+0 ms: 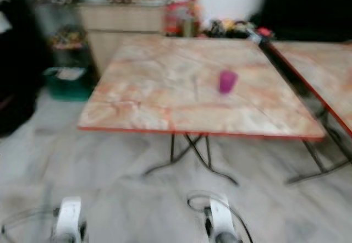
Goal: Setting the table
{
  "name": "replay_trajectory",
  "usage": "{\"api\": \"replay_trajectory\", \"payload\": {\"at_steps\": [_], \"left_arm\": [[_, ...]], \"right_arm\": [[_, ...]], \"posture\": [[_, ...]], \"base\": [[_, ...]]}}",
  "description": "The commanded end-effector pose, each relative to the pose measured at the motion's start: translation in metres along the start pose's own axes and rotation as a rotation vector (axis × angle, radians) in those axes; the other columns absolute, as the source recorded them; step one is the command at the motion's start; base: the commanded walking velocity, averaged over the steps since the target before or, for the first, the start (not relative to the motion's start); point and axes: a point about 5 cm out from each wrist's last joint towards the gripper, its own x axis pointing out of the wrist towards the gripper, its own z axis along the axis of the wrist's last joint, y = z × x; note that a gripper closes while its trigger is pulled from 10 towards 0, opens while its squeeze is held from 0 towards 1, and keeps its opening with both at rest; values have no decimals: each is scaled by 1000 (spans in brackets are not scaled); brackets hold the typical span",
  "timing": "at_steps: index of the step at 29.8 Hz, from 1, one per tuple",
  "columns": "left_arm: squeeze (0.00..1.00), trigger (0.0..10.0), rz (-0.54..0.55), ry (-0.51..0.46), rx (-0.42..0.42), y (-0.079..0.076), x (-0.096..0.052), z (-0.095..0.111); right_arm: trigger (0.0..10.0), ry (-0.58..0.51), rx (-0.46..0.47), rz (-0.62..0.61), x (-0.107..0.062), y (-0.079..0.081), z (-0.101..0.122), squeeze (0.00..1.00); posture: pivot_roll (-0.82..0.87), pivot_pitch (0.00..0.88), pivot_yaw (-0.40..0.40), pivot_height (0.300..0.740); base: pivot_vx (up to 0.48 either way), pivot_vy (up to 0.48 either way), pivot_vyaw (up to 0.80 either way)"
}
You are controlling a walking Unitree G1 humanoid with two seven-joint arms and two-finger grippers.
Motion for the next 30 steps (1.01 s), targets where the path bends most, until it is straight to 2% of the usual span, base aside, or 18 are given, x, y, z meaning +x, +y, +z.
{"api": "replay_trajectory", "payload": {"at_steps": [1, 4, 9, 20, 25, 30], "left_arm": [[0, 10000, 18, -47, 7, 7, 3, 16], [0, 10000, 19, -47, 4, 7, 3, 16], [0, 10000, 19, -48, 6, 8, 2, 17], [0, 10000, 19, -45, 13, 8, 2, 15], [0, 10000, 18, -46, 28, 7, 2, 15], [0, 10000, 18, -46, 24, 5, 2, 14]], "right_arm": [[10000, -28, 10, 17, 2, 7, 10, 0], [10000, -31, -7, 19, 2, 7, 10, 0], [10000, -37, -1, 20, 2, 8, 11, 0], [10000, -45, 24, 7, 2, 6, 13, 0], [10000, -64, 9, 14, 2, 5, 16, 0], [10000, -127, -11, 21, 2, 1, 23, 0]], "posture": [[75, 0, 20, 740], [74, 0, 22, 740], [73, 0, 25, 740], [70, 0, 28, 740], [67, 0, 25, 740], [74, 0, 11, 740]], "base": [[322, 0, 0], [322, 0, 0], [324, 0, 550], [320, 0, 0], [0, 0, 0], [0, 0, 0]]}}
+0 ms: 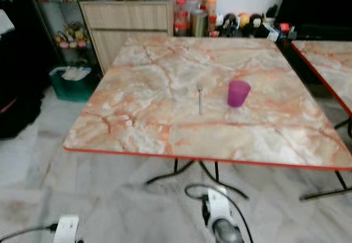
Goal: Setting the table
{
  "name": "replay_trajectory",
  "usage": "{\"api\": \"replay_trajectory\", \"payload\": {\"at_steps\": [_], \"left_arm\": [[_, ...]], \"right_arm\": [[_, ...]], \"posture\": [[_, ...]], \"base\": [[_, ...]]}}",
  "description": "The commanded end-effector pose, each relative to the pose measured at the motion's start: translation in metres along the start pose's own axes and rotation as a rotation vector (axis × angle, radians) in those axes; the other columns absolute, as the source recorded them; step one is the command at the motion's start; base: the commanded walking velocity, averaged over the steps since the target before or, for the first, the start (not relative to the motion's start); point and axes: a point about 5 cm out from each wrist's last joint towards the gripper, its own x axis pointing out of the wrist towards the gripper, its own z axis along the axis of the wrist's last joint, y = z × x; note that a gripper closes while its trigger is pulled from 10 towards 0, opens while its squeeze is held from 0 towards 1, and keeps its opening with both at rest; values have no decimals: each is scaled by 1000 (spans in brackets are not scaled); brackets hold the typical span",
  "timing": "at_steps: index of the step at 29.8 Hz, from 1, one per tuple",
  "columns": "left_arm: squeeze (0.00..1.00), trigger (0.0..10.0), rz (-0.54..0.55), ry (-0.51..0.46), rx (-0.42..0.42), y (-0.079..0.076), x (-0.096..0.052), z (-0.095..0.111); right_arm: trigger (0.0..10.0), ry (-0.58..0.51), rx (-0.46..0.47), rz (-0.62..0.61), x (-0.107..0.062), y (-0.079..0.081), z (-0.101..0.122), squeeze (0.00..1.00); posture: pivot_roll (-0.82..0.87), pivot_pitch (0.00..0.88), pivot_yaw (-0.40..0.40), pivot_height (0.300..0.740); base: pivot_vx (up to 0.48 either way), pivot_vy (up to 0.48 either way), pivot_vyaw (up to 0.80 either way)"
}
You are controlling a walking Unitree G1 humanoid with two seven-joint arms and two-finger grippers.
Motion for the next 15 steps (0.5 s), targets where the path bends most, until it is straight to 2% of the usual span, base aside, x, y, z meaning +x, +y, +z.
{"api": "replay_trajectory", "payload": {"at_steps": [1, 6, 7, 12, 13, 15], "left_arm": [[0, 10000, 2, 3, 10, -1, 0, -1], [0, 10000, 5, 9, 4, -2, -1, -3], [0, 10000, 4, 10, 2, -2, -1, -4], [0, 10000, 0, 12, 8, -3, -1, -5], [0, 10000, -1, 13, 11, -2, -1, -5], [0, 10000, -2, 13, 14, -2, -1, -5]], "right_arm": [[10000, -39, -17, -7, -1, -8, 2, 0], [10000, -135, -84, 47, -6, -10, 4, 0], [10000, -185, -111, 68, -8, -10, 6, 0], [10000, -273, -125, 87, -13, -9, 11, 0], [10000, -333, -160, 105, -16, -6, 15, 0], [10000, -388, -175, 109, -20, -6, 19, 0]], "posture": [[72, 0, 10, 740], [57, 0, 8, 740], [43, 0, 13, 740], [38, 0, 18, 740], [34, 0, 21, 740], [28, 0, 26, 740]], "base": [[0, 0, 0], [0, 0, 0], [0, 0, 0], [0, 0, 0], [0, 0, 0], [0, 0, 0]]}}
